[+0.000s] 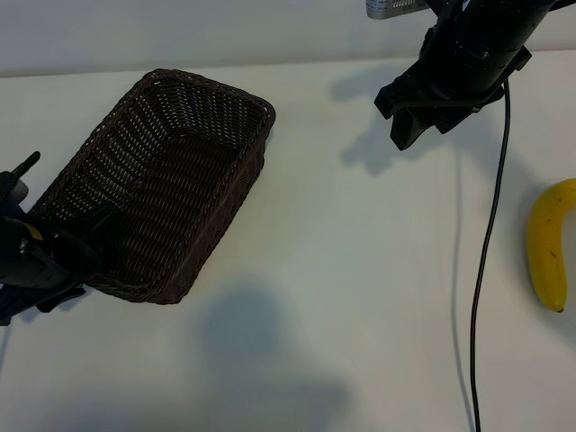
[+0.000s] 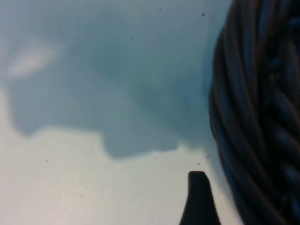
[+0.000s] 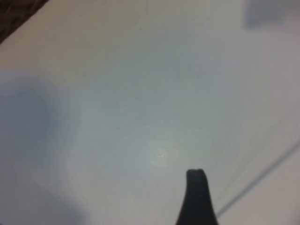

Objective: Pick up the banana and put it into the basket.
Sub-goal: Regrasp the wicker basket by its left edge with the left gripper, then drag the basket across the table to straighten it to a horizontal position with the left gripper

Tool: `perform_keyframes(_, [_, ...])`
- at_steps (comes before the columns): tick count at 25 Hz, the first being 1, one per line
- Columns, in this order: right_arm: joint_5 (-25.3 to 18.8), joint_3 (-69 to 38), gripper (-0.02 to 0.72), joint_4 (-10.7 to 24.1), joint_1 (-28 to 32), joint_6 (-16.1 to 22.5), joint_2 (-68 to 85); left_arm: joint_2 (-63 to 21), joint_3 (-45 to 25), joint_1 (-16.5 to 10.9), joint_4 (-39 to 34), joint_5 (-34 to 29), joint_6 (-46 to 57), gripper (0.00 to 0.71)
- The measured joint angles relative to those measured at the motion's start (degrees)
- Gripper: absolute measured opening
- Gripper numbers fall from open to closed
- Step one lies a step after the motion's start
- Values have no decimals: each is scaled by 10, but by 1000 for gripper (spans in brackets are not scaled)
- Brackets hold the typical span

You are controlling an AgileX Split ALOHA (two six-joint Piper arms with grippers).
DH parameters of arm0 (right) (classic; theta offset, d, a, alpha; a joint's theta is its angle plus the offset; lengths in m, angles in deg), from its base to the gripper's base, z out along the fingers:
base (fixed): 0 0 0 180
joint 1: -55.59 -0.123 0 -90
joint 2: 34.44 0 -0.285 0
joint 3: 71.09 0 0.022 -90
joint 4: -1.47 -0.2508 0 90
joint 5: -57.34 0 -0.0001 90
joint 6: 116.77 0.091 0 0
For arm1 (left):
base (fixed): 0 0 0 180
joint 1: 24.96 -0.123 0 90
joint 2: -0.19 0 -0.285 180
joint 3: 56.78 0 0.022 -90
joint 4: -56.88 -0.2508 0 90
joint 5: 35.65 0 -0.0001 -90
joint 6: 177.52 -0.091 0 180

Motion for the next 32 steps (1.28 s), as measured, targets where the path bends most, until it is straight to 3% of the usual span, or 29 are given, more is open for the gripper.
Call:
perform_keyframes(8, [0,0,532,0,0,-4,0,28,0,0,9,29,7,358])
perform_keyframes(14, [0,0,532,0,0,-4,0,48,1,-3,10,66,8,159])
perform_keyframes(26, [0,0,532,-1,0,-4,0,44,6,-3,16,65,-35,159])
perform_keyframes(32, [0,0,532,-1,0,-6,0,9,67,-3,29,-34,-152,155])
